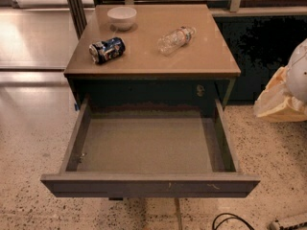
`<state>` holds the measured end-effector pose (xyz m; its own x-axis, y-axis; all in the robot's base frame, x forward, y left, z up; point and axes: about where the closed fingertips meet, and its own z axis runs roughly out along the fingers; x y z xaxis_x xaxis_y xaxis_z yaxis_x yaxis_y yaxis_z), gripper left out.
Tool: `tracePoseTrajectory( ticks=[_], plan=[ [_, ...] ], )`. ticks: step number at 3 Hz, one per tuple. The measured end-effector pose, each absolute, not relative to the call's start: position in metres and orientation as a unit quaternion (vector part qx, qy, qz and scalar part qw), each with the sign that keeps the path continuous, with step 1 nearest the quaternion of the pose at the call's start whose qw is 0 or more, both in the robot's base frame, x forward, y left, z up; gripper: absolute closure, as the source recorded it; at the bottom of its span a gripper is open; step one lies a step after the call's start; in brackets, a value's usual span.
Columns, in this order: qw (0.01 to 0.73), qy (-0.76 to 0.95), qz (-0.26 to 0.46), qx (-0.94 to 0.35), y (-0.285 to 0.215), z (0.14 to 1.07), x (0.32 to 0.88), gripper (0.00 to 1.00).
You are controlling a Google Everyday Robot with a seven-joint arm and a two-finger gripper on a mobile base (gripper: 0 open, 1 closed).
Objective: Close top drawer
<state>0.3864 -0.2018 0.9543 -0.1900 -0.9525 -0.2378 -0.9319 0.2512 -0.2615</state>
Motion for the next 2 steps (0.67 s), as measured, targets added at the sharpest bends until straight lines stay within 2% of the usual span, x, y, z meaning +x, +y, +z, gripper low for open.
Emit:
tracePoseTrajectory(
  ticks=[2],
  plan=[
    [0.159, 0.762, 0.001, -0.628, -0.187, 0.905, 0.346, 1.0]
  ],
)
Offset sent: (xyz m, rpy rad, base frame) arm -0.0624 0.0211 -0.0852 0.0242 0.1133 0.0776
